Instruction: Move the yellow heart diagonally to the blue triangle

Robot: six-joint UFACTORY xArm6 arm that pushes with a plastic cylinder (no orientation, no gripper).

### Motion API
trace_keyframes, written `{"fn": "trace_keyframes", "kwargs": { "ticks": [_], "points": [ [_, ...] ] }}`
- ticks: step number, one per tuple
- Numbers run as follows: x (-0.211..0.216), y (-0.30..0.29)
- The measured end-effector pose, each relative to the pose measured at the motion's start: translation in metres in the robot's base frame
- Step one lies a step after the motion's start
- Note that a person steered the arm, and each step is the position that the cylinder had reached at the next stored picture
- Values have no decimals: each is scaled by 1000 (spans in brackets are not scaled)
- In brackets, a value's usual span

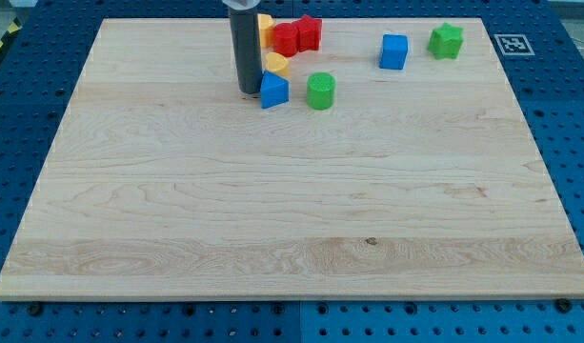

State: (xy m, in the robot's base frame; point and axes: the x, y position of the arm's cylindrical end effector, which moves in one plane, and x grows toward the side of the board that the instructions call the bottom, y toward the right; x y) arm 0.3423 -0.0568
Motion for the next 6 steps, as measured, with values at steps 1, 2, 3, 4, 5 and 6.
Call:
{"fn": "trace_keyframes", "kwargs": {
  "ticks": [1,2,3,4,5,6],
  "points": [
    [0,-16],
    [-31,-34],
    [-65,-27],
    [-61,10],
    [-45,36],
    [-35,41]
  ]
}}
